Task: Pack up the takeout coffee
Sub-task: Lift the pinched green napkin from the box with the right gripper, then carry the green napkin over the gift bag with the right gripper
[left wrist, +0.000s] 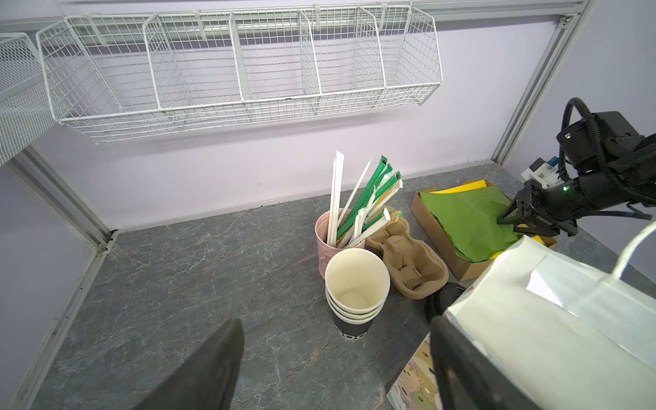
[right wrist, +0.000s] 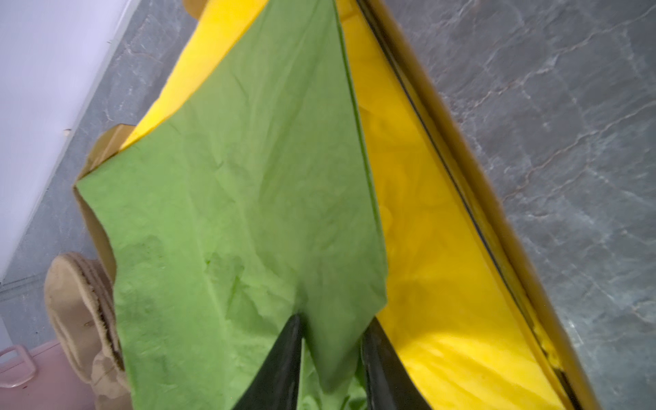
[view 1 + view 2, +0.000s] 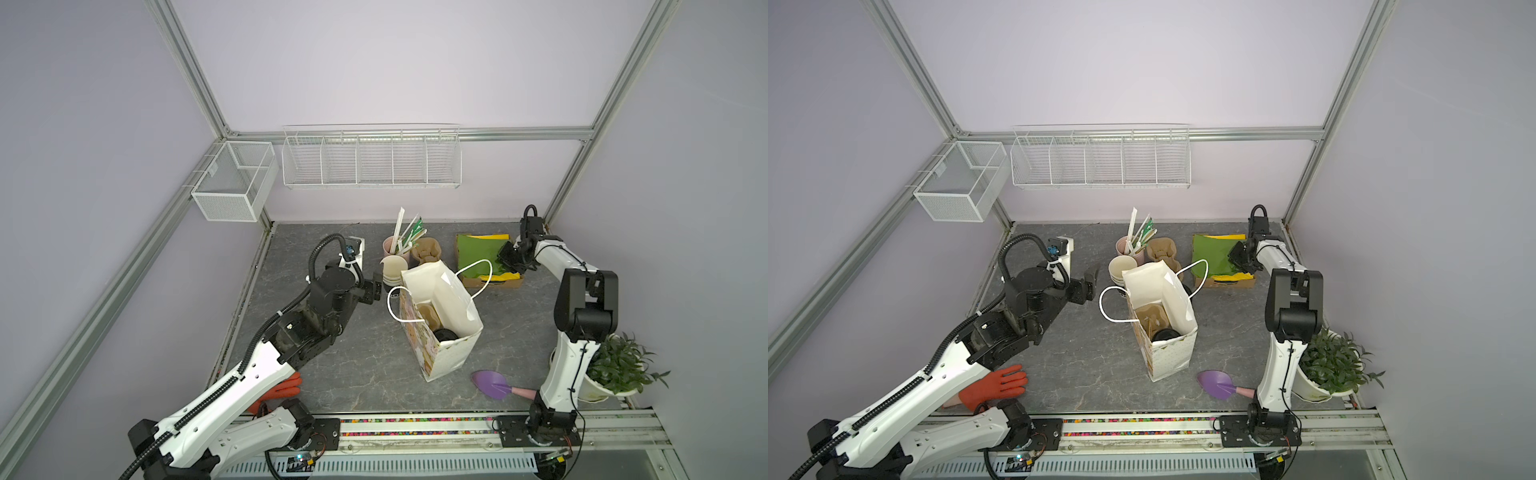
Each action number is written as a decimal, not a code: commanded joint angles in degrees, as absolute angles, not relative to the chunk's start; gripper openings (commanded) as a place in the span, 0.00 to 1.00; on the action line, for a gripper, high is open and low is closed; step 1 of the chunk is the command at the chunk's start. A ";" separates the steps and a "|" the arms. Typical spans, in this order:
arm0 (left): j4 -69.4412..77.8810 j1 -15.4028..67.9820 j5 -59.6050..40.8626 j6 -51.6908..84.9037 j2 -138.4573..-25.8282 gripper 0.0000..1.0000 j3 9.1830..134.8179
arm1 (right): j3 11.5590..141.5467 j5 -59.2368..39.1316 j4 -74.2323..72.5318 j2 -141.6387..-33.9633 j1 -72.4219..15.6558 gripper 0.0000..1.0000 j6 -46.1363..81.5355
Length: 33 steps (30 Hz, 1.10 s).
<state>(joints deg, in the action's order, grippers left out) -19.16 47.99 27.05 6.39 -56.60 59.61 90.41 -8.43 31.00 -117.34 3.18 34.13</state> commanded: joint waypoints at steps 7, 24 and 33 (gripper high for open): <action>-19.74 47.81 26.72 5.72 -56.89 0.83 59.68 | 90.62 -11.67 29.61 -115.52 2.37 0.27 34.16; -19.75 47.75 26.72 5.79 -56.40 0.83 59.68 | 87.95 -12.39 25.92 -107.70 0.53 0.07 34.44; -19.55 47.75 26.89 5.77 -55.82 0.83 59.59 | 85.40 -12.39 25.15 -99.53 0.26 0.07 35.10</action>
<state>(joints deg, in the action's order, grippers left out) -19.16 47.99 26.98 6.39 -56.58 59.61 86.91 -12.47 25.96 -102.37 0.54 34.20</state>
